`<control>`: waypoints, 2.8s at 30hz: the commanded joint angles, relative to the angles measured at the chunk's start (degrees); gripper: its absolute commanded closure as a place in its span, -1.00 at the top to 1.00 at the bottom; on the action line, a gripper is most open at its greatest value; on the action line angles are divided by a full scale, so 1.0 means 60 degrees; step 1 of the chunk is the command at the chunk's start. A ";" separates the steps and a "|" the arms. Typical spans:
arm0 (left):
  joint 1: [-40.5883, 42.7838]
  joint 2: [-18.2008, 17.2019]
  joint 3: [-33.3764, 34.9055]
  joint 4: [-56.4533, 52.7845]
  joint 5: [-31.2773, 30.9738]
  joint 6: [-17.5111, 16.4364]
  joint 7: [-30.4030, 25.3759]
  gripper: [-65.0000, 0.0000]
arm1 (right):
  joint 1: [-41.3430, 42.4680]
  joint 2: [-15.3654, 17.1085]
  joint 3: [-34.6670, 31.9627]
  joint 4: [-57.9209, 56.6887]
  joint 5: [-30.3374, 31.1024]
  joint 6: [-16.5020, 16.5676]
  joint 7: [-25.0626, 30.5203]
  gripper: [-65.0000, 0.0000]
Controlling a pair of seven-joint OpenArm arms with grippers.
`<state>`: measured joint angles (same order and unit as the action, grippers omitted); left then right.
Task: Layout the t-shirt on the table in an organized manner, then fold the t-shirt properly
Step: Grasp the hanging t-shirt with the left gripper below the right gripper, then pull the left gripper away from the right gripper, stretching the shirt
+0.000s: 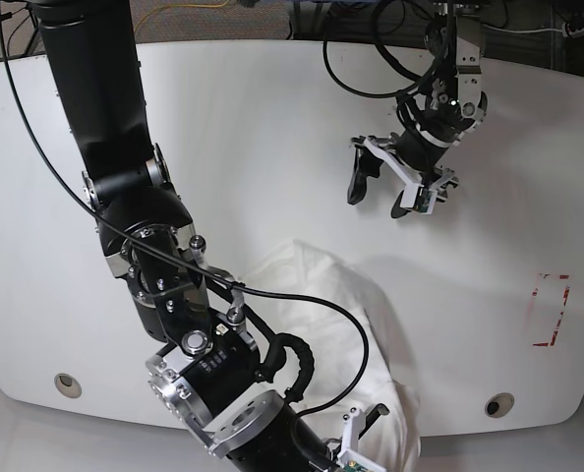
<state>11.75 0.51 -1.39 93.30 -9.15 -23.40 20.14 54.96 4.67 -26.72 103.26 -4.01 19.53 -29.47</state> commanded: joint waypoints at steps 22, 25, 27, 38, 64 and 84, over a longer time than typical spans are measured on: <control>-0.3577 0.1021 0.0151 -0.3864 -0.0138 0.0010 -0.0273 0.30 | 0.0415 -0.0023 0.0065 0.0115 0.0016 -0.0127 0.0187 -0.98; -0.3987 0.1035 0.0151 -0.4480 -0.0138 0.0010 -0.0273 0.30 | 0.0415 -0.0023 0.0065 0.0130 0.0016 -0.0127 0.0187 -0.98; -0.4266 0.1035 0.0151 -0.4919 -0.0138 0.0010 -0.0287 0.29 | 0.0415 -0.0023 0.0065 0.0130 0.0016 -0.0127 0.0187 -0.98; -0.5321 0.1035 0.0327 -0.6839 -0.0124 0.1108 -0.0287 0.20 | 0.0401 -0.0023 0.0094 0.0203 0.0016 -0.0127 0.0187 -0.98; -0.4061 0.0185 0.1513 -0.4597 -0.0182 0.2310 0.0357 -1.00 | -0.0156 0.0358 0.0710 0.0584 0.0016 -0.0127 0.0187 -0.98; -0.2127 -0.1543 -0.0772 0.1161 -0.0182 0.1577 0.2438 -1.00 | -0.0068 0.0490 0.2937 -0.0983 -0.0086 0.1002 0.0187 -0.98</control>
<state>-0.40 -7.29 -4.84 96.90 -9.98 -13.06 36.18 51.81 7.49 -9.87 97.49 -4.54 25.58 -30.15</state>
